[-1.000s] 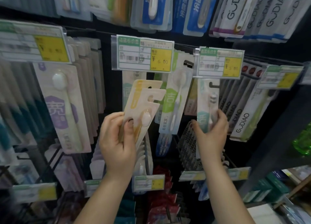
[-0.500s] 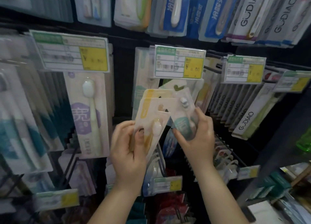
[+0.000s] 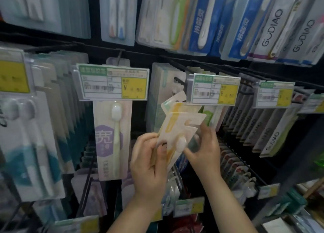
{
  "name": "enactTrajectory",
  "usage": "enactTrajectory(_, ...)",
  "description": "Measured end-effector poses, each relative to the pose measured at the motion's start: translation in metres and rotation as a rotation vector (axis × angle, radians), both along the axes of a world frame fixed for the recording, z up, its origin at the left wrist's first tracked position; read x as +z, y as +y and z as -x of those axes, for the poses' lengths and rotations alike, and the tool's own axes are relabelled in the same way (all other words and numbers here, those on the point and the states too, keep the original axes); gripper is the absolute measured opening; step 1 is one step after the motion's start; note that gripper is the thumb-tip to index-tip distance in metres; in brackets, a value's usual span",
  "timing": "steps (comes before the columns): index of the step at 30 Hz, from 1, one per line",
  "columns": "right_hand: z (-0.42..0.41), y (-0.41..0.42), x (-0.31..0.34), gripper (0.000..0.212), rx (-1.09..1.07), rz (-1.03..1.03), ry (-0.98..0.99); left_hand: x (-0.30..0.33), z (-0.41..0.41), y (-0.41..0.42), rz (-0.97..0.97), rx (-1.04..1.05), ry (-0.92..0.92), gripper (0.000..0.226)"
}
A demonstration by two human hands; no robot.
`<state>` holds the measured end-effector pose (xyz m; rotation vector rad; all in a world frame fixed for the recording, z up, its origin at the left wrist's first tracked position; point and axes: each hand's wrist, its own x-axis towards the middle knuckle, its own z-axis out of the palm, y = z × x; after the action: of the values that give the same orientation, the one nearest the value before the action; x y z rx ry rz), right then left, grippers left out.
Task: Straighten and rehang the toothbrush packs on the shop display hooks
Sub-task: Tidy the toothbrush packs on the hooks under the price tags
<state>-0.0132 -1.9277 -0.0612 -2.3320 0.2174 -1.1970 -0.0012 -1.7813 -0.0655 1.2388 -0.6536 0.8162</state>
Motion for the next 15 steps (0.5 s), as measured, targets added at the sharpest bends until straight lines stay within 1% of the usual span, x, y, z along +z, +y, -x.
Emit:
enactTrajectory(5, -0.006, 0.009, 0.015, 0.068, 0.03, -0.026, -0.023, 0.001, 0.0, 0.0, -0.019, -0.025, -0.023, 0.025)
enactTrajectory(8, -0.011, 0.017, 0.027, 0.06, 0.107, -0.13, -0.06, 0.004, 0.0, 0.001, -0.026, -0.026, -0.036, 0.022)
enactTrajectory(11, -0.015, 0.021, 0.032, 0.065, 0.146, -0.223, -0.049, 0.007, -0.002, 0.002, -0.031, -0.014, -0.04, 0.023)
enactTrajectory(12, -0.018, 0.022, 0.033, 0.062, 0.153, -0.226, -0.046, 0.007, -0.003, 0.002, -0.032, -0.012, -0.038, 0.023)
enactTrajectory(15, -0.023, 0.027, 0.035, 0.039, 0.177, -0.283, -0.064, 0.008, -0.004, 0.003, -0.034, -0.011, -0.041, 0.023)
